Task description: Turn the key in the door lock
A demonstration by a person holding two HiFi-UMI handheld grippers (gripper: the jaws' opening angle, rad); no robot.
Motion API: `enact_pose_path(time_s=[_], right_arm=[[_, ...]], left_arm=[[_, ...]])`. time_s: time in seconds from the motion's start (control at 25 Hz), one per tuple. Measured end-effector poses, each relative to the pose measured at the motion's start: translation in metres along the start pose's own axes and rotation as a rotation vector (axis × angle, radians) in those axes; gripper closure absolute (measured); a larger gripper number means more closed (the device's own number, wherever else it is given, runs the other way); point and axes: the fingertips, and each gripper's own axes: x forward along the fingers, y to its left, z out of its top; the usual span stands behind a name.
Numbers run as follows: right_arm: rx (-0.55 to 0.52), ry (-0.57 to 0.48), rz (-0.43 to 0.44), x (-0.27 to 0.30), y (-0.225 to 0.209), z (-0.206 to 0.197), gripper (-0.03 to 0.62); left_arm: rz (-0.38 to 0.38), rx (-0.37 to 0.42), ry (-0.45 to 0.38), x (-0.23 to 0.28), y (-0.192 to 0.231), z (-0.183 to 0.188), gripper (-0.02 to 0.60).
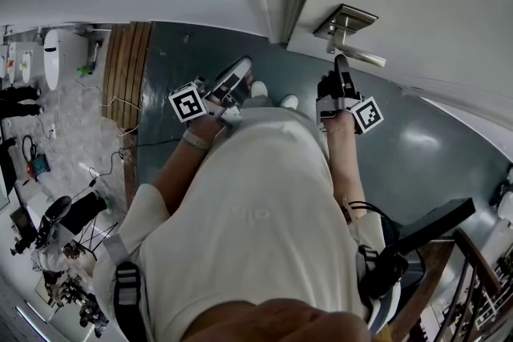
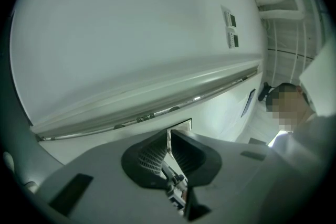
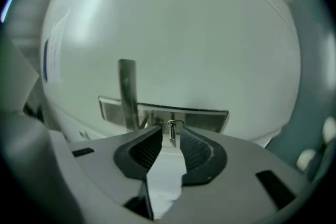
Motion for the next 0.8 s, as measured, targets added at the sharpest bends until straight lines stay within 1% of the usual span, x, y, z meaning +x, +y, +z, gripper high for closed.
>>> enact_pose_path(time_s=[0.04,0.08,0.16,0.2,0.24,0.28,0.32,0.36,0.44,0.48,0.56,0.64,0.8], right_arm=[[-0.186,0.035,-0.036,-0.006,0.004,0.002,0.505],[-0.415,0.079,-0.072,-0.01,0.009,0.002,0.505],[-0.958,0.178,-0.129,-0.014,0.02,-0.003,0.499],[-1.242,0.22,-0.157,-0.014,0.024,-0.007,0.496],[-1.5,0.251,-0.179,-0.014,0.028,-0.012,0.494],[-1.714,0.278,-0.194,-0.013,0.029,-0.017,0.494],[-1.884,0.308,-0.209,-0.011,0.027,-0.023,0.493],[-2.025,0.342,-0.225,-0.009,0.021,-0.027,0.491],[-2.256,0.411,-0.263,-0.006,0.005,-0.035,0.49],[-2.351,0.442,-0.28,-0.004,-0.001,-0.038,0.49],[-2.489,0.484,-0.311,0.002,-0.01,-0.042,0.49],[-2.561,0.485,-0.337,0.011,-0.012,-0.043,0.488],[-2.62,0.435,-0.359,0.024,-0.008,-0.041,0.487]], left_arm=[[-0.003,-0.004,-0.002,0.0,-0.001,0.001,0.571],[-0.005,-0.009,-0.005,0.0,-0.001,0.002,0.571],[-0.008,-0.018,-0.01,0.0,-0.001,0.002,0.571],[-0.009,-0.022,-0.013,0.0,0.0,0.003,0.571],[-0.01,-0.027,-0.017,0.0,0.001,0.003,0.571],[-0.01,-0.032,-0.021,-0.001,0.002,0.003,0.571],[-0.011,-0.037,-0.025,-0.001,0.004,0.003,0.571],[-0.013,-0.042,-0.029,-0.002,0.005,0.003,0.571],[-0.015,-0.047,-0.037,-0.003,0.008,0.002,0.571],[-0.014,-0.046,-0.041,-0.004,0.009,0.002,0.571],[-0.012,-0.047,-0.049,-0.006,0.01,0.003,0.571],[-0.012,-0.053,-0.054,-0.008,0.01,0.006,0.571],[-0.012,-0.059,-0.065,-0.011,0.008,0.008,0.571]])
